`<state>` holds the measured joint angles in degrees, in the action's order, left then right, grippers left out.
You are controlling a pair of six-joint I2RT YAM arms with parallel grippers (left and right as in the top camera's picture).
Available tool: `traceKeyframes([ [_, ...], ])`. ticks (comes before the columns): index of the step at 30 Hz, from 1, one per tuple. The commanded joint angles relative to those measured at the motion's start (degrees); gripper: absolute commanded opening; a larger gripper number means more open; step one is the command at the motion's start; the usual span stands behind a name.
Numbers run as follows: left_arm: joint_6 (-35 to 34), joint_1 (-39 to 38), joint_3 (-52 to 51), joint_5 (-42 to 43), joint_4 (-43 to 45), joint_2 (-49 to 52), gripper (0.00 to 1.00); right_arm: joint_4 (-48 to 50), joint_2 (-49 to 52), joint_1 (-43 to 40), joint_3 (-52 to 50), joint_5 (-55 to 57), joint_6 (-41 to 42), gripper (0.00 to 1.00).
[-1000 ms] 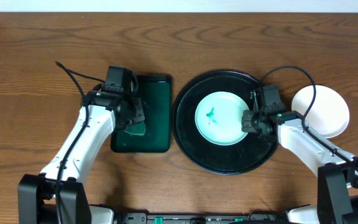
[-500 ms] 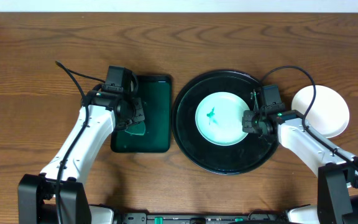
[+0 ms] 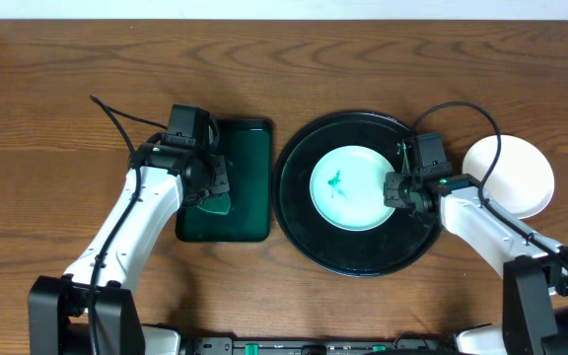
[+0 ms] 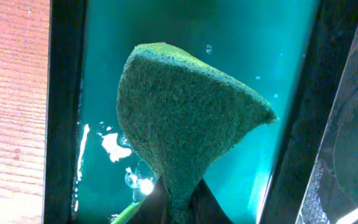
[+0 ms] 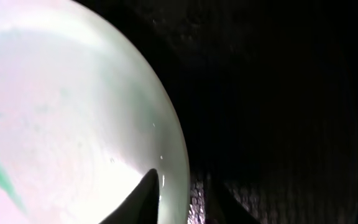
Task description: Clean dirty plates on tray and stack at the side
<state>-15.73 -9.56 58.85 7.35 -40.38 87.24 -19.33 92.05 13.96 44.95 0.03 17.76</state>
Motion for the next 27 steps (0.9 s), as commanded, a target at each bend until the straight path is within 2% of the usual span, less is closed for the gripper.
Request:
traceKeyframes([
  [1,1.99,-0.17,0.24,0.11,0.20,-0.11,0.07,1.11,1.46,0.39,0.26,0.59,-0.24,0.04],
  [2,1.99,-0.17,0.24,0.11,0.20,-0.11,0.07,1.46,1.51,0.39,0.26,0.59,-0.26,0.01],
  [10,1.99,-0.17,0.24,0.11,0.66,-0.11,0.07,2.84,1.75,0.39,0.24,0.59,-1.11,0.01],
  [11,1.99,-0.17,0.24,0.11,0.74,-0.11,0.07,2.84,1.86,0.39,0.24,0.59,-1.11,0.06],
  [12,1.99,-0.17,0.24,0.11,0.85,-0.11,0.07,2.84,2.03,0.39,0.24,0.59,-1.11,0.19],
  [13,2.03,-0.17,0.24,0.09,1.09,-0.11,0.07,2.84,2.23,0.39,0.24,0.59,-1.11,0.27],
  [15,2.32,-0.17,0.24,0.09,1.62,-0.11,0.07,2.84,2.54,0.39,0.24,0.59,-1.14,0.29],
  [19,2.43,-0.17,0.37,0.09,2.75,-0.11,0.07,3.54,2.80,0.39,0.26,0.57,-1.11,0.08],
  [21,2.47,-0.17,1.14,0.07,2.49,-0.11,0.07,3.93,2.80,0.39,0.26,0.55,-1.09,0.01],
  [27,2.62,-0.17,10.43,-4.52,-5.03,0.02,0.07,4.31,2.78,0.39,0.26,-3.82,-1.07,0.01],
])
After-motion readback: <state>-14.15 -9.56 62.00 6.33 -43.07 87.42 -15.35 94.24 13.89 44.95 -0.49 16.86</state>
